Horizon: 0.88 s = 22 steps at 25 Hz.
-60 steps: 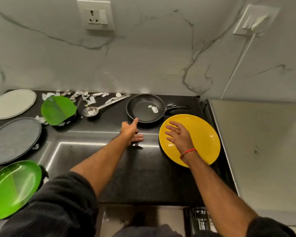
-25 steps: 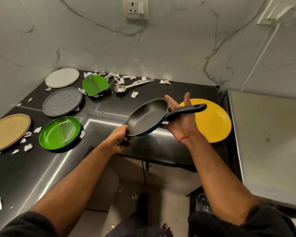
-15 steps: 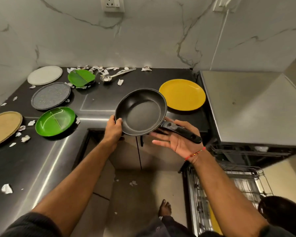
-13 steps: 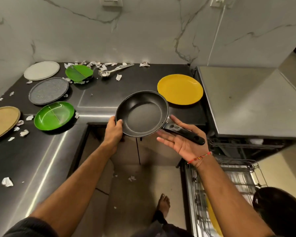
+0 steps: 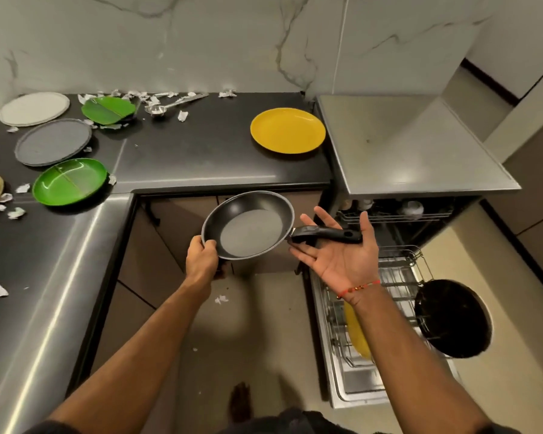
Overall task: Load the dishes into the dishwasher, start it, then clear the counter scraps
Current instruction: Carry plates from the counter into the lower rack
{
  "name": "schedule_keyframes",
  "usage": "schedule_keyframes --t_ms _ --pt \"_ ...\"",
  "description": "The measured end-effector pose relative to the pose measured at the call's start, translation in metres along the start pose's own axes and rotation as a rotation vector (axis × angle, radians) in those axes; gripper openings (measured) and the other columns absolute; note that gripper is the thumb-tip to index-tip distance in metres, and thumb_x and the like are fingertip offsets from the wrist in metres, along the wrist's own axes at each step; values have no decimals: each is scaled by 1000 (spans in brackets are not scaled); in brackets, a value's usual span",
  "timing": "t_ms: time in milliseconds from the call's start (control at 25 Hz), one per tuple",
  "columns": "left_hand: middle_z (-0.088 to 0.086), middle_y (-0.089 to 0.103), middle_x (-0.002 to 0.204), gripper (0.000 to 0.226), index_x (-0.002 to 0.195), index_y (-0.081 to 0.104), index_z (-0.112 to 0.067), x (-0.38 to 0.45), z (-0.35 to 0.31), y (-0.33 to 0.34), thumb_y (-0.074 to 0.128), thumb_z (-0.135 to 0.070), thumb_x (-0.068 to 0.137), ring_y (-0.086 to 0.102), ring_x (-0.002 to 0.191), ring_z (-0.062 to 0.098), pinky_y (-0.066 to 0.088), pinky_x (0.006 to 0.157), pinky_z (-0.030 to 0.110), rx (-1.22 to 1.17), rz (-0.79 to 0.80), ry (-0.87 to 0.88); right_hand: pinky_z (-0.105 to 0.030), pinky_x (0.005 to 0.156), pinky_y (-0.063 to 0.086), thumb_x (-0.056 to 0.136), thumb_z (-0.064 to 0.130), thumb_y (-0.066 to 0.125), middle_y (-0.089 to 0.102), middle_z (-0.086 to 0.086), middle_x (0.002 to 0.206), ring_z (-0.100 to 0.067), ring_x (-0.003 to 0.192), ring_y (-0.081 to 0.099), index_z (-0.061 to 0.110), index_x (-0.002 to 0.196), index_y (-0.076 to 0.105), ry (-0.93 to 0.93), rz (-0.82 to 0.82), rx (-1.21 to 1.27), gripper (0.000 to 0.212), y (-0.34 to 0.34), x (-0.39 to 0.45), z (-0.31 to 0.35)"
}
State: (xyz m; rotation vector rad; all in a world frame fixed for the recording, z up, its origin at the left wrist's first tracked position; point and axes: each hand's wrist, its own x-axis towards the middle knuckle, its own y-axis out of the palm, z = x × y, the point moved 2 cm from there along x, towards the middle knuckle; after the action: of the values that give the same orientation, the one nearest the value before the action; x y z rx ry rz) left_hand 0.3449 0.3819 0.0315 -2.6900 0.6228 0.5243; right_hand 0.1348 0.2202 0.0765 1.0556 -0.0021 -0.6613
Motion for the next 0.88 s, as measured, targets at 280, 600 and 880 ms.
schedule_keyframes --t_ms 280,600,880 --pt "14 63 61 9 104 44 -10 -94 12 83 47 -14 96 46 39 17 40 38 26 -91 120 -81 -54 111 37 92 18 55 58 -15 138 -41 131 50 18 121 57 -215 -176 -127 29 -75 -74 49" --pt "9 71 86 25 114 52 -9 -201 54 160 54 -30 100 60 54 18 45 47 28 44 198 -48 -58 96 50 104 24 44 63 -17 130 -44 120 57 12 111 55 -267 -358 -142 18 -189 -163 88" --pt "5 45 146 88 142 36 -29 -196 95 180 39 -87 76 51 130 27 45 109 53 222 285 148 -61 89 53 104 30 45 68 -17 122 -46 113 60 11 113 53 -167 -553 -160 23 -244 -161 90"
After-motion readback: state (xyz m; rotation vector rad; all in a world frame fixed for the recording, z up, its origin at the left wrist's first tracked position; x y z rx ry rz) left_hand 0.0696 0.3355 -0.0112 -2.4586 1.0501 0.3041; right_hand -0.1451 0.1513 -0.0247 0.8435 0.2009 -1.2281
